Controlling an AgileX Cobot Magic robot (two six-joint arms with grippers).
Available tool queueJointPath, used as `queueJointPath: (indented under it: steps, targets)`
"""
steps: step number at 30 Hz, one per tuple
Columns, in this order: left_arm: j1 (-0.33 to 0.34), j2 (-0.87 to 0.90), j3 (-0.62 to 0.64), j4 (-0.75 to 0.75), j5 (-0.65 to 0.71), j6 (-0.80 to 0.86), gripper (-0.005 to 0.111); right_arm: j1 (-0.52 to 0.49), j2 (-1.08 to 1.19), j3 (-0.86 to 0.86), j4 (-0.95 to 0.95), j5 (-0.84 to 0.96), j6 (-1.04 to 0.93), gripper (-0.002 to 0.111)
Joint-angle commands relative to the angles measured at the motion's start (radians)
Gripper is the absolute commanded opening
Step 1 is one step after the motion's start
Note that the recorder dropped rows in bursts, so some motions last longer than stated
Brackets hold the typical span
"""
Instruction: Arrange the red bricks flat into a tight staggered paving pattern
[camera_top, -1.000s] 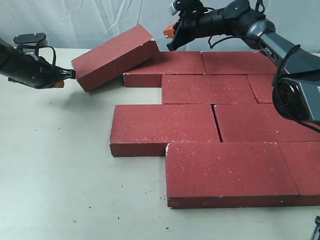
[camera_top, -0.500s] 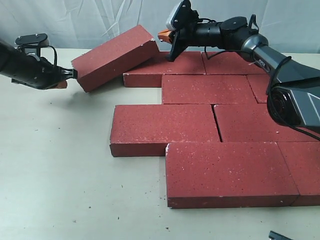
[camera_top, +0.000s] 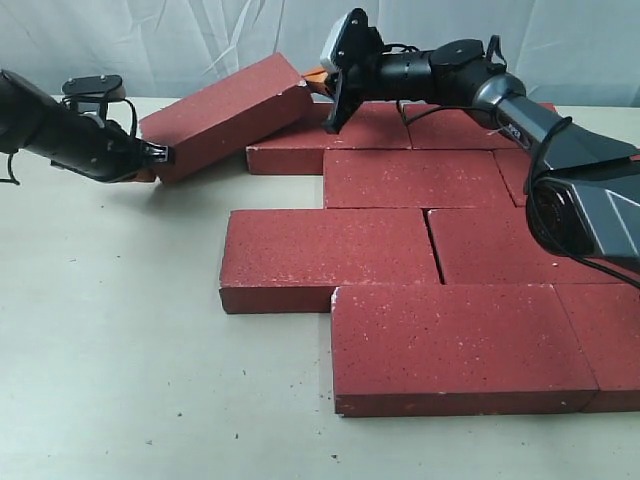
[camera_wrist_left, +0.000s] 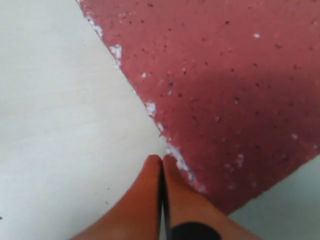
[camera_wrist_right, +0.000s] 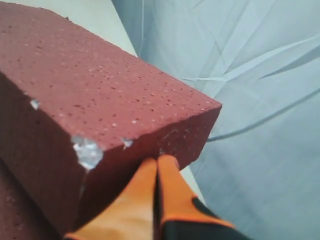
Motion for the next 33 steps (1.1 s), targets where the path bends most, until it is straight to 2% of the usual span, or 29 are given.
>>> queueJointPath:
  steps: [1,5,6,9,19,27,33]
  targets:
    - [0.001,-0.029,-0.009,0.024,0.007,0.004,0.000,0.002,-0.055,-0.008,-0.075,0.067,0.041,-0.001]
    - [0.001,-0.052,-0.006,0.052,0.011,0.004,0.000,0.011,-0.116,-0.008,-0.280,0.110,0.205,-0.001]
    - [0.001,-0.061,0.003,0.059,0.003,0.004,0.000,0.018,-0.145,-0.008,-0.395,0.151,0.290,-0.001]
    - [0.001,-0.087,0.028,0.062,-0.045,0.004,0.000,0.023,-0.180,-0.008,-0.485,0.218,0.377,-0.001]
    - [-0.001,-0.192,0.121,0.085,-0.086,0.006,0.000,0.064,-0.280,-0.008,-0.629,0.449,0.531,-0.001]
    - [0.005,-0.285,0.231,0.088,-0.178,0.004,0.000,0.106,-0.293,-0.008,-0.679,0.449,0.684,-0.001]
    - [0.021,-0.348,0.299,0.119,-0.199,0.004,0.000,0.125,-0.336,0.065,-0.722,0.449,0.751,-0.001]
